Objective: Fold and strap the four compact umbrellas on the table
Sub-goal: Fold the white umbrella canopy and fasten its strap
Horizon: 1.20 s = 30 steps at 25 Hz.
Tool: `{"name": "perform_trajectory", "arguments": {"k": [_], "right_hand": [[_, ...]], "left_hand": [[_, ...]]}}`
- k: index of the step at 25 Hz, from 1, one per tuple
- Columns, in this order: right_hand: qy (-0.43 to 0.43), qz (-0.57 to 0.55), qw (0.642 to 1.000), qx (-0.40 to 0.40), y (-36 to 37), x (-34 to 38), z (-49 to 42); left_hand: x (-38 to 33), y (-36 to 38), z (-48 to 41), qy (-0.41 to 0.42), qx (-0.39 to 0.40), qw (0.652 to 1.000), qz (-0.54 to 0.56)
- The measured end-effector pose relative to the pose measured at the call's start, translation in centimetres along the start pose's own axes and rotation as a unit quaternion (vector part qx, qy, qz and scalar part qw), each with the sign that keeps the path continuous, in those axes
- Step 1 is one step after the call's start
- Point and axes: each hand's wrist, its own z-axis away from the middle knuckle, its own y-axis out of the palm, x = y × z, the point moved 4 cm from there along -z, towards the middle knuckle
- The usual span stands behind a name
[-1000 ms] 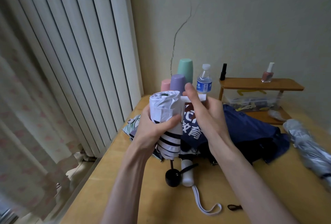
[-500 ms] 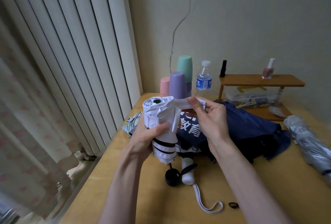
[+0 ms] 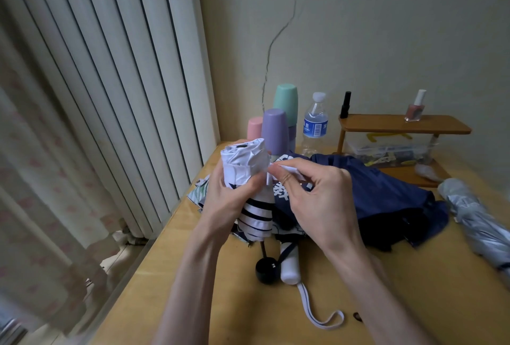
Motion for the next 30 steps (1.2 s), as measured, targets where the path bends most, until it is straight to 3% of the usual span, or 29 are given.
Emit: {"name": "perform_trajectory", "arguments": {"k": [2, 4, 9, 14, 21, 26, 30], "right_hand": [[-0.042, 0.065, 0.997, -0.015, -0.1, 0.3, 0.1], [-0.029, 0.076, 0.996, -0.029, -0.4, -0.1, 0.1], [0.112, -0.066, 0.991, -0.020, -0.8, -1.8, -0.2], [0.129, -0.097, 0.987, 0.004, -0.2, -2.3, -0.1], [0.170, -0.158, 0.973, 0.015, 0.2, -3.3, 0.1], [0.200, -0.147, 0.969, 0.003, 0.8, -4.2, 0.3], [0.208, -0.157, 0.965, 0.006, 0.7, -4.1, 0.4]], "left_hand": [[-0.6, 0.9, 0.0, 0.017, 0.003, 0.999, -0.026], [-1.1, 1.8, 0.0, 0.030, 0.004, 0.998, -0.052], [-1.1, 2.4, 0.1, -0.006, 0.056, 0.996, -0.066], [-0.7, 2.0, 0.0, -0.066, 0.063, 0.995, 0.033], [0.3, 1.5, 0.2, -0.075, 0.061, 0.995, 0.007], [0.9, 1.7, 0.1, -0.077, 0.098, 0.992, -0.018], [-0.1, 1.7, -0.1, -0.053, 0.081, 0.993, -0.060]]}}
